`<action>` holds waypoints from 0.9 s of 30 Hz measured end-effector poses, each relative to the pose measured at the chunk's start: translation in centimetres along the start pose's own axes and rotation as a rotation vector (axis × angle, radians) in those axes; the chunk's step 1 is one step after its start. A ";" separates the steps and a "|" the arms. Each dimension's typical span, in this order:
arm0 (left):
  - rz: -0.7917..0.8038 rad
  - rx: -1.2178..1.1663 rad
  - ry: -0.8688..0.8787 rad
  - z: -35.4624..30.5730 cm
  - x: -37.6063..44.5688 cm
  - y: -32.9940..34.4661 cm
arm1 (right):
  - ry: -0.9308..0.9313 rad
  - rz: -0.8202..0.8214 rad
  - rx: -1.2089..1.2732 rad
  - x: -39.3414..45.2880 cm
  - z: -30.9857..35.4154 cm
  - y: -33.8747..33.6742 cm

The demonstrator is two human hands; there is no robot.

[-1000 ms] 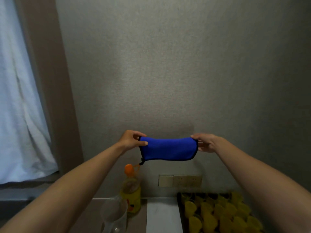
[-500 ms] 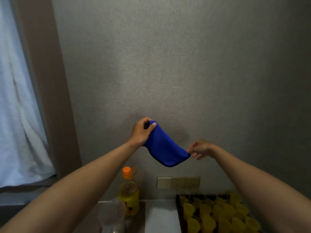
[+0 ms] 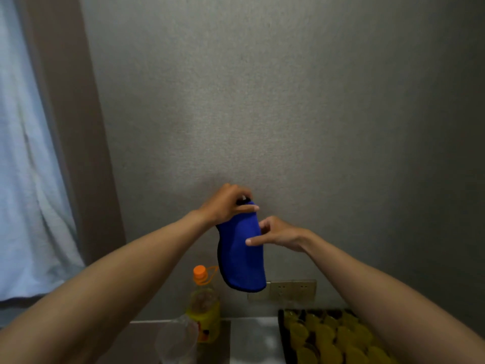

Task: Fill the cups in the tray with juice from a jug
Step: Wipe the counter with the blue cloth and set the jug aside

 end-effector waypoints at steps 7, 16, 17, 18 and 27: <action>-0.206 0.125 -0.253 3.7 -2.1 -1.9 | -0.002 -0.030 0.271 -0.1 0.7 2.0; 0.016 -0.100 -0.769 7.2 -6.8 1.2 | 0.165 -0.335 0.822 -0.6 -2.2 -1.4; 0.081 -0.239 -0.831 6.8 -7.5 2.3 | 0.184 -0.354 0.885 -0.7 -2.6 -1.5; 0.161 -0.360 -0.884 6.2 -8.2 3.5 | 0.199 -0.356 0.944 -0.8 -2.8 -1.5; 0.220 -0.842 -0.980 3.4 -8.7 8.3 | 0.240 -0.270 1.095 -1.6 -1.6 -0.1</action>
Point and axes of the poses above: each hand's wrist, its own x-axis towards the middle knuckle, its own y-axis out of the palm, z = x × y, the point moved 9 cm from there along x, towards the middle knuckle, and after that the axes turned 1 degree about x, right-handed, at the moved point
